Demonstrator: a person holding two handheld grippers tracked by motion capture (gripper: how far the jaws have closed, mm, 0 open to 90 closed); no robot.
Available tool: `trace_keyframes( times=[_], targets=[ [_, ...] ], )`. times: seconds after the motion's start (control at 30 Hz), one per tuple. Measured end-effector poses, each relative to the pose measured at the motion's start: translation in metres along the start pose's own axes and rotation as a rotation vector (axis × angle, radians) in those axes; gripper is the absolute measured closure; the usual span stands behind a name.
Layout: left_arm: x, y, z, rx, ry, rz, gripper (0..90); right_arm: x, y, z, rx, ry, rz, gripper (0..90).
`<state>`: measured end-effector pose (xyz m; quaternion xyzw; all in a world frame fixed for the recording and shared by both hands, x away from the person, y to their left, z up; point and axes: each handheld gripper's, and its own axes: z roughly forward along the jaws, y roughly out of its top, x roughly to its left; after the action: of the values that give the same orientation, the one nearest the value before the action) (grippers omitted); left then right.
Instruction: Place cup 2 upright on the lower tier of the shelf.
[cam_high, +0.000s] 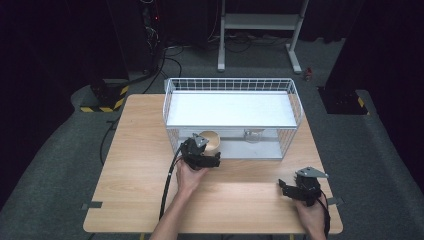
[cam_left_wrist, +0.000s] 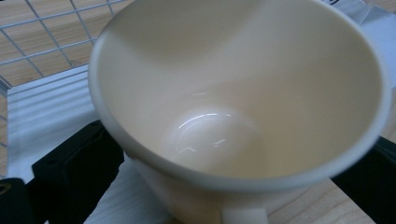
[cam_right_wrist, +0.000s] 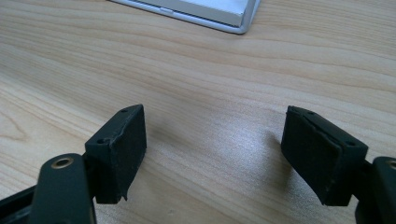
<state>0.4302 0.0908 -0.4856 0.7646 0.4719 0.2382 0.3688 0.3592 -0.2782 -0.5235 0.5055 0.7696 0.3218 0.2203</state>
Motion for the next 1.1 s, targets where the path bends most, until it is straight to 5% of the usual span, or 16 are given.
trace_keyframes(
  times=[0.5,1.1],
  targets=[
    [0.0,-0.009,-0.01,-0.003,-0.004,-0.023,9.5,0.0,0.0,0.0,0.0,0.0,0.0,22.4],
    [-0.003,-0.016,-0.01,0.009,0.02,0.001,16.4,0.0,0.0,0.0,-0.001,0.0,-0.003,22.3]
  ],
)
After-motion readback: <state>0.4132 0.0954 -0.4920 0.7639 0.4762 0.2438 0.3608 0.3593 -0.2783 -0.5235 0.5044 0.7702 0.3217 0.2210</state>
